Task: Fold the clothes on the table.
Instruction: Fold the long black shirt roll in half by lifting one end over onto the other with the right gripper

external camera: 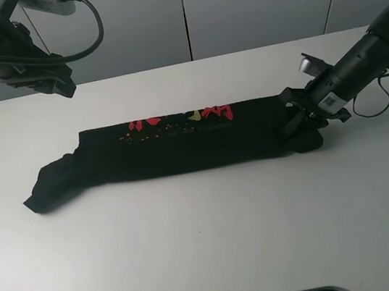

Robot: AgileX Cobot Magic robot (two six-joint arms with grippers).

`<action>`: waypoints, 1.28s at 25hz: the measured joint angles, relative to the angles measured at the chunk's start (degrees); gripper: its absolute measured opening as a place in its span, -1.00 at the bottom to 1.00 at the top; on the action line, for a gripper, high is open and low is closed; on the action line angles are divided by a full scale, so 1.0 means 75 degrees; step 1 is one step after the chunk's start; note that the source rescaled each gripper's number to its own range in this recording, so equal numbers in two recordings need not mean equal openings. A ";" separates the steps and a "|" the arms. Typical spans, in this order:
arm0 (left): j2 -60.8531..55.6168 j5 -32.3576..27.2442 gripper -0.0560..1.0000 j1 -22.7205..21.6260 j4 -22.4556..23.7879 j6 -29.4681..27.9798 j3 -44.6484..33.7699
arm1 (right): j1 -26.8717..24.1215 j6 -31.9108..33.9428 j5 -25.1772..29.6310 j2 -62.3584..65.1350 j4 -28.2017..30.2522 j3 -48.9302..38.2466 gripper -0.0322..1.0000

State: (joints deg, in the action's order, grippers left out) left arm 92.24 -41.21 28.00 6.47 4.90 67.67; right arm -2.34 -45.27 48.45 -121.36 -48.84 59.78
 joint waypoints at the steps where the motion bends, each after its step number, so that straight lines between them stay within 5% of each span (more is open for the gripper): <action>1: 0.0000 0.0000 0.70 0.0000 0.0000 0.0000 0.0000 | -0.0177 0.0174 -0.0019 0.0082 0.0215 0.0000 -0.84; 7: 0.0000 0.0000 0.70 0.0000 -0.0019 0.0000 0.0000 | -0.1402 0.1592 -0.0048 0.1248 0.2193 0.0672 -0.85; 14: 0.0000 0.0000 0.70 0.0000 -0.0049 0.0000 0.0000 | -0.1559 0.2010 0.1304 0.2677 0.1803 0.0964 -0.85; 20: 0.0000 0.0040 0.70 0.0000 -0.0084 0.0000 0.0000 | -0.0106 0.1890 0.1918 0.3046 0.0884 0.0964 -0.85; 26: 0.0000 0.0040 0.70 0.0000 -0.0084 0.0000 0.0000 | 0.1926 0.1998 0.0888 0.2747 0.0609 0.0964 -0.85; 32: 0.0000 0.0040 0.70 0.0000 -0.0103 0.0000 0.0000 | 0.2867 0.1977 -0.0031 0.1700 -0.0141 0.0964 -0.85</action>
State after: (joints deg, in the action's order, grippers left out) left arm 92.24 -40.91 28.00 5.69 4.90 67.67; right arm 19.17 -30.45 48.22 -108.61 -49.89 67.01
